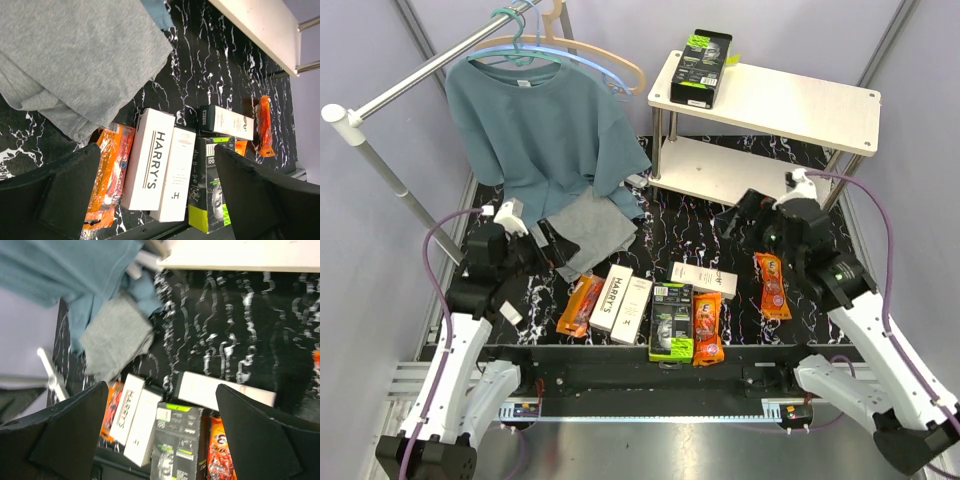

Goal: Place and organize the shaving razors onto the shelf

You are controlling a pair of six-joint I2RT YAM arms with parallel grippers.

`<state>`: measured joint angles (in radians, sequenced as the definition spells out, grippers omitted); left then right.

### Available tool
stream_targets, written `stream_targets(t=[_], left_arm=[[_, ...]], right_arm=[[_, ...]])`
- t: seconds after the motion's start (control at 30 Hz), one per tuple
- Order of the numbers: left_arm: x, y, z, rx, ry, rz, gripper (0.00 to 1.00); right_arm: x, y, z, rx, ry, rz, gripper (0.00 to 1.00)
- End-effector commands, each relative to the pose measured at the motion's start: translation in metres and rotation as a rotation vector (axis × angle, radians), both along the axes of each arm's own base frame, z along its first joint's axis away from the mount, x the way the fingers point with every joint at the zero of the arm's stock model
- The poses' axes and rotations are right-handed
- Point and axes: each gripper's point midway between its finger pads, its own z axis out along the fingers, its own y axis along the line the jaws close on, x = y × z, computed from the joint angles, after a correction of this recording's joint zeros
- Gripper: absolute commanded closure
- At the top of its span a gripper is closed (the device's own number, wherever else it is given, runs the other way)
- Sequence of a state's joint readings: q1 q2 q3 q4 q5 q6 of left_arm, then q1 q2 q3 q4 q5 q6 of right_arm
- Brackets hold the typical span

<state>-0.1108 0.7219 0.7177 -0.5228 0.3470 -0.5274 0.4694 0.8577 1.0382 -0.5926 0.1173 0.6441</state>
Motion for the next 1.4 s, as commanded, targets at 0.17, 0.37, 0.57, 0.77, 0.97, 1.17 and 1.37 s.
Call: stream_targets(t=[0.17, 0.37, 0.57, 0.77, 0.97, 1.17, 1.37], left_arm=[[0.004, 0.001, 0.029, 0.045, -0.035, -0.033, 0.01], [0.0, 0.005, 0.011, 0.106, 0.111, -0.054, 0.01], [-0.005, 0.017, 0.005, 0.161, 0.155, -0.016, 0.01], [-0.01, 0.013, 0.001, 0.189, 0.187, -0.029, 0.01], [-0.014, 0.004, -0.021, 0.257, 0.271, -0.053, 0.01], [-0.022, 0.0, -0.049, 0.312, 0.377, -0.062, 0.01], [-0.032, -0.008, -0.069, 0.342, 0.441, -0.088, 0.01]], right_arm=[[-0.013, 0.106, -0.002, -0.23, 0.017, 0.19, 0.0], [-0.026, 0.146, -0.023, -0.137, 0.062, 0.233, 0.0], [-0.037, 0.145, -0.02, -0.07, 0.072, 0.232, 0.0], [-0.049, 0.142, -0.023, -0.029, 0.097, 0.251, 0.0], [-0.057, 0.155, -0.041, -0.007, 0.164, 0.297, 0.0], [-0.065, 0.163, -0.058, 0.05, 0.204, 0.327, 0.0], [-0.069, 0.165, -0.071, 0.061, 0.245, 0.327, 0.0]])
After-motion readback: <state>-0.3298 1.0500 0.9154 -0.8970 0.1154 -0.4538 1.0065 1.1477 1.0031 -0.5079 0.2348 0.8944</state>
